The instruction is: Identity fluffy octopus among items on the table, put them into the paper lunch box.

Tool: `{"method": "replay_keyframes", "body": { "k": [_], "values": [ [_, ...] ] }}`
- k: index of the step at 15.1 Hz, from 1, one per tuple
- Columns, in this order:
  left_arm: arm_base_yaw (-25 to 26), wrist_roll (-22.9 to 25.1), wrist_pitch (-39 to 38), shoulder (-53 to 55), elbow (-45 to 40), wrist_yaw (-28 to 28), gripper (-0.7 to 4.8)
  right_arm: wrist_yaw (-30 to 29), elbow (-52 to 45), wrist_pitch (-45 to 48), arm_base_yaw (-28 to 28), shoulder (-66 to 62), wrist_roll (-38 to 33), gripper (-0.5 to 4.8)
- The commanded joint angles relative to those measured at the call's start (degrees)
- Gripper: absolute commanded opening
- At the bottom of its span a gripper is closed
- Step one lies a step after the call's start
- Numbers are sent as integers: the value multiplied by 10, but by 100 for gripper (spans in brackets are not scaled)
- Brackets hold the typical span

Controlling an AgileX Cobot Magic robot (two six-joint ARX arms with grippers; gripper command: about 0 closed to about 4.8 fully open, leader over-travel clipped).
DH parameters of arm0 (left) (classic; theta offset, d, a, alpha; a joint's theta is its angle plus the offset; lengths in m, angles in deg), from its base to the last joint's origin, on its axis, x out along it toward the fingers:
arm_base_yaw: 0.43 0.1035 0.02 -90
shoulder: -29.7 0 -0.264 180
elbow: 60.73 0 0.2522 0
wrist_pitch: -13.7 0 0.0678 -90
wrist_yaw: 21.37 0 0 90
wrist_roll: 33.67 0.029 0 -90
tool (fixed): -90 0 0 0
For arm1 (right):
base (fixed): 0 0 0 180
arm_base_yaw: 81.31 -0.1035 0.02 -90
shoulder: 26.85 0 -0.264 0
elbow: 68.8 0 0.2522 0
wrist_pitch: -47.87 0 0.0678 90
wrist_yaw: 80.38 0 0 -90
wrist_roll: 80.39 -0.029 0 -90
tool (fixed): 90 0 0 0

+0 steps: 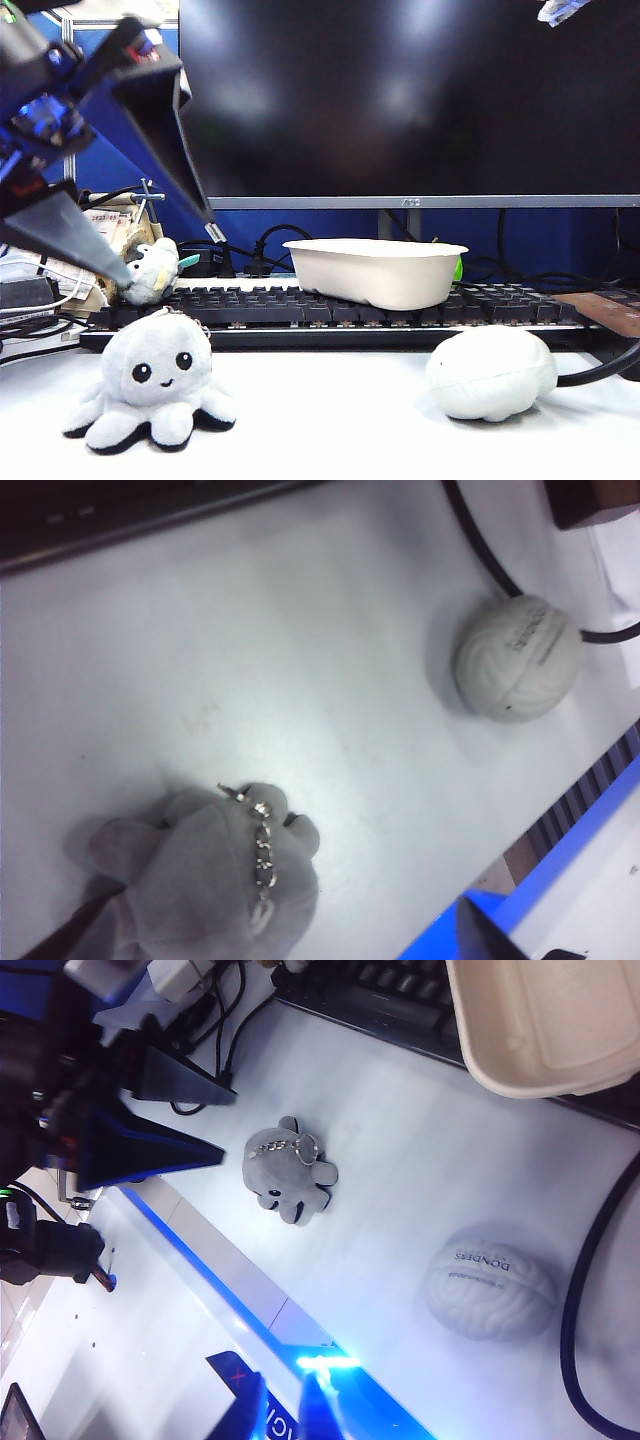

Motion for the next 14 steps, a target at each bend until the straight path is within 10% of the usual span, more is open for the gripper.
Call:
{"method": "replay_keyframes", "body": {
  "k": [1, 8, 14],
  "values": [
    [-1, 0, -21, 24, 1, 2, 438, -1, 2, 6, -1, 2, 0, 54],
    [-7, 0, -37, 46, 1, 19, 438, -1, 2, 6, -1, 2, 0, 54],
    [-118, -2, 18, 47, 1, 133, 437, -1, 2, 9, -1, 2, 0, 54]
  ]
}}
